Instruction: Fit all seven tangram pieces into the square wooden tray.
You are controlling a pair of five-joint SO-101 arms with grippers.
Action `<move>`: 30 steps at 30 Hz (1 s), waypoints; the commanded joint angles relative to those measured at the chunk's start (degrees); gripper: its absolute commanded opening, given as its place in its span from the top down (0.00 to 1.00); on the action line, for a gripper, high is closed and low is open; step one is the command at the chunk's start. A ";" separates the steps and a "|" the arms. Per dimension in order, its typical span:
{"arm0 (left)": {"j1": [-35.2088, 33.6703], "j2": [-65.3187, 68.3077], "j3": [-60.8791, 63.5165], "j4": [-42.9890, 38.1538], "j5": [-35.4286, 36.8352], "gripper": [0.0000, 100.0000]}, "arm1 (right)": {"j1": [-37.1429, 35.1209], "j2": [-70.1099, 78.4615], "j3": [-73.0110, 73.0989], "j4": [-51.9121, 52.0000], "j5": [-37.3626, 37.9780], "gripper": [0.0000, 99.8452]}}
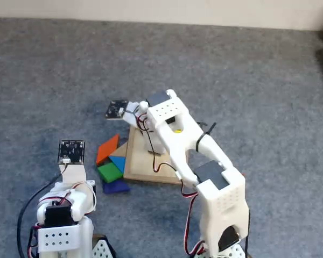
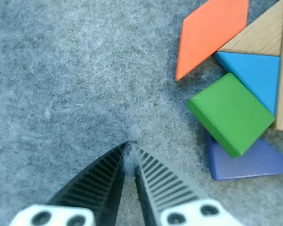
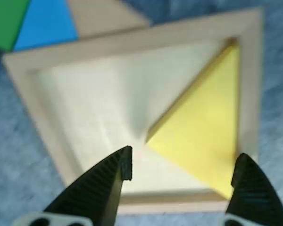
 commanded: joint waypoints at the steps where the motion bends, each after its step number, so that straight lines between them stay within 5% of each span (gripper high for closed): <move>1: -0.40 -0.84 -0.04 0.26 -0.18 0.99 | 2.86 -3.38 -7.52 4.53 0.53 0.71; 6: -0.40 -0.84 -0.04 0.26 -0.18 0.99 | 4.26 -6.55 -9.71 12.26 -0.44 0.81; 18: -0.40 -0.84 -0.04 0.26 -0.18 0.99 | 12.88 -12.88 -8.48 18.33 -23.74 0.82; 30: -0.40 -0.84 -0.04 0.26 -0.18 0.99 | 20.70 -29.85 18.86 11.47 -27.52 0.85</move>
